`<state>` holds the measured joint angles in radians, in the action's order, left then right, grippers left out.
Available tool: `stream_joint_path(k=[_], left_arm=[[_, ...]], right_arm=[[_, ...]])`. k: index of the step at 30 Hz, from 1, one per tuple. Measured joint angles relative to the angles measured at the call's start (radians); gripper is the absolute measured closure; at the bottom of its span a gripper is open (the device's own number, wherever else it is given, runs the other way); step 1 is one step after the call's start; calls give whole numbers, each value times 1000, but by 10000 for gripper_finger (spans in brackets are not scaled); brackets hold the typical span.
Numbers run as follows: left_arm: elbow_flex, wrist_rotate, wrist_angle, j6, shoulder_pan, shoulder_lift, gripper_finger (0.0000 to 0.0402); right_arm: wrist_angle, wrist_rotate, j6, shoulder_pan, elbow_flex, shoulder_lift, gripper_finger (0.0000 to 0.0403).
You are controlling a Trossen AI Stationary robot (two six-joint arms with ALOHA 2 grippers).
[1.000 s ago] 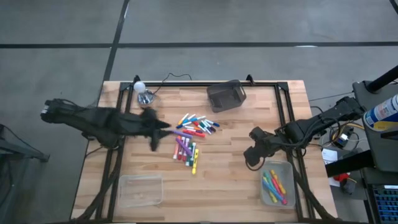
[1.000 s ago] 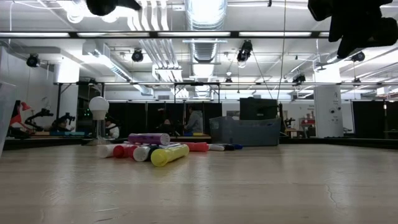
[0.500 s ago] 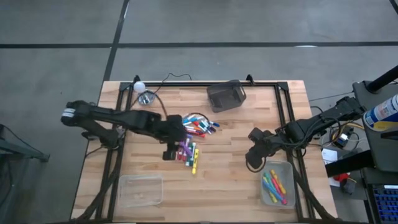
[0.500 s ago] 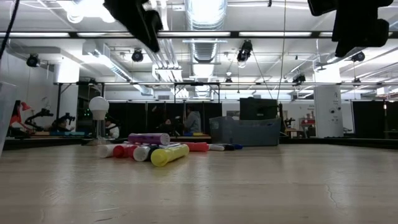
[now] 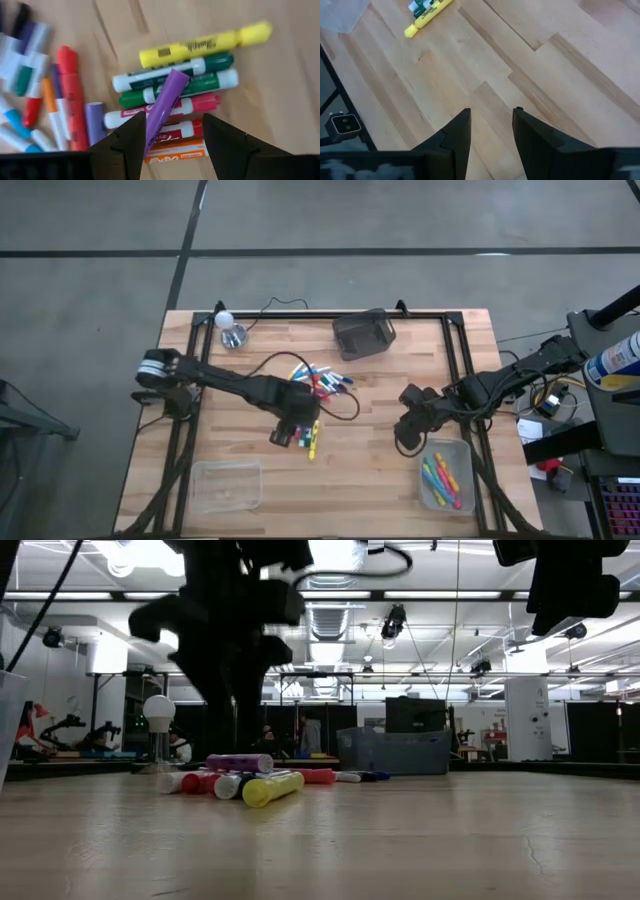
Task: Pick & Place Markers
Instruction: Put the bottom purple highlighter pen into the gray bin
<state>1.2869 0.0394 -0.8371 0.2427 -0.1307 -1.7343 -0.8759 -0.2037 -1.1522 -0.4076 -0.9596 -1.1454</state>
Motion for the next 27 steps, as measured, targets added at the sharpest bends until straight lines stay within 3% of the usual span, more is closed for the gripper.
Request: stream_joint_path(k=[10,15,18,23,27], left_arm=[[0,24,10,65,17,-102,215],[0,87,12,79,29,-139,229],[0,82,15,78,37,-140,258],[1,78,14,71,51,-141,346],[0,75,7,62,60,-133,357]], right_arm=[[1,-8,-15,0,0,0,266],[1,-9,-19,0,0,0,266],[1,-9,-19,0,0,0,266],[1,-9,-19,0,0,0,266],[2,-9,-18,0,0,0,266]])
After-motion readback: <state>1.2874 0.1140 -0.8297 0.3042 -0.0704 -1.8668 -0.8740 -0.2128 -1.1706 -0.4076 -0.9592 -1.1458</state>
